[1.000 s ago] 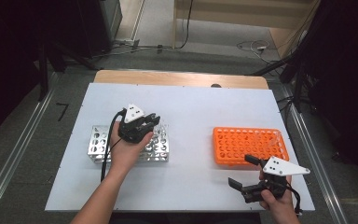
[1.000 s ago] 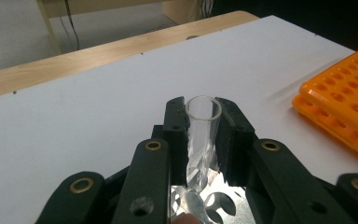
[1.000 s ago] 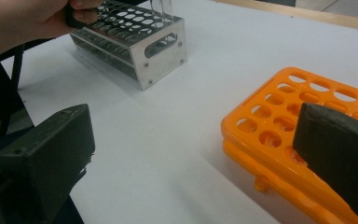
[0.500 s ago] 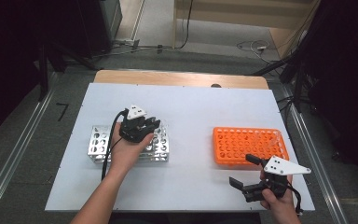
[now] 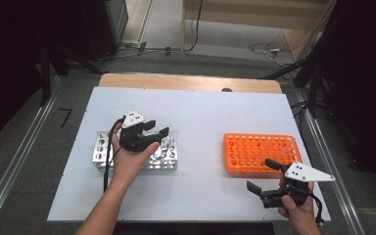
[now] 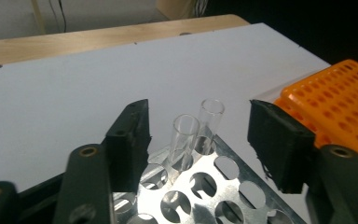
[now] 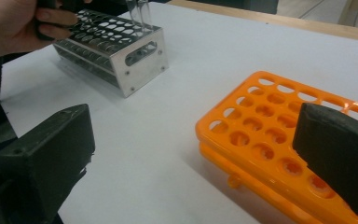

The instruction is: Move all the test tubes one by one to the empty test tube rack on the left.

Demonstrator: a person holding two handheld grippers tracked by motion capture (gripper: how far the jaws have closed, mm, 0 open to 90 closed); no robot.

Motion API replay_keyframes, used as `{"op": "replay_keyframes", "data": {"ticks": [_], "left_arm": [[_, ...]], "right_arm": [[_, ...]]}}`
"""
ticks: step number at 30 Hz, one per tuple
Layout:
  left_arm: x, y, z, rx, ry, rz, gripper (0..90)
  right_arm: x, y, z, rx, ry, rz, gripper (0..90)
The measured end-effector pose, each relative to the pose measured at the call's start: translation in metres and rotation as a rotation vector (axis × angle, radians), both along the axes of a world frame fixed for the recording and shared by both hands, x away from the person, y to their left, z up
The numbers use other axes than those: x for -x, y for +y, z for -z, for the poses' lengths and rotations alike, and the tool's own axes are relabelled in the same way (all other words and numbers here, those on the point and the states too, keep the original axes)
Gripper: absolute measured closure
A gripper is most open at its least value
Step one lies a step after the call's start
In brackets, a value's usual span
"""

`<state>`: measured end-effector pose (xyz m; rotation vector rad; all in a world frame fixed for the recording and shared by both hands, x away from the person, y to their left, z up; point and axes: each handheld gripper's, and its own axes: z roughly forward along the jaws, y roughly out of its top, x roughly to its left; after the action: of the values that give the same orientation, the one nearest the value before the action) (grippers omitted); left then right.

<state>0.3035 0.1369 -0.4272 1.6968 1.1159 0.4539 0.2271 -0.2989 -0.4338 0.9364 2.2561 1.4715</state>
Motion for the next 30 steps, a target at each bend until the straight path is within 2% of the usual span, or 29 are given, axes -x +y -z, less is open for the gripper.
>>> {"op": "replay_keyframes", "data": {"ticks": [5,8,10,13,18,24,26,30], "left_arm": [[0.014,0.004,-0.004,0.026,-0.025,0.018,24.9],[0.024,0.007,-0.005,0.038,-0.031,0.012,14.6],[0.030,0.008,-0.005,0.047,-0.033,0.013,11.3],[0.039,0.008,-0.004,0.053,-0.039,0.046,5.7],[0.053,0.008,-0.006,0.075,-0.060,0.073,0.5],[0.070,0.009,-0.009,0.087,-0.087,0.109,0.0],[0.073,0.008,-0.009,0.085,-0.090,0.125,0.0],[0.076,0.008,-0.007,0.088,-0.088,0.127,0.0]], "right_arm": [[-0.003,-0.008,-0.001,0.000,-0.008,0.026,0.0],[-0.004,-0.013,-0.002,-0.003,-0.010,0.046,0.0],[-0.004,-0.015,-0.003,0.009,-0.016,0.064,0.0],[-0.005,-0.017,-0.003,0.016,-0.018,0.072,0.0],[-0.008,-0.022,-0.003,0.016,-0.018,0.090,0.0],[-0.010,-0.032,-0.005,0.017,-0.032,0.116,0.0],[-0.011,-0.037,-0.006,0.014,-0.031,0.132,0.0],[-0.014,-0.048,-0.007,0.003,-0.031,0.164,0.0]]}}
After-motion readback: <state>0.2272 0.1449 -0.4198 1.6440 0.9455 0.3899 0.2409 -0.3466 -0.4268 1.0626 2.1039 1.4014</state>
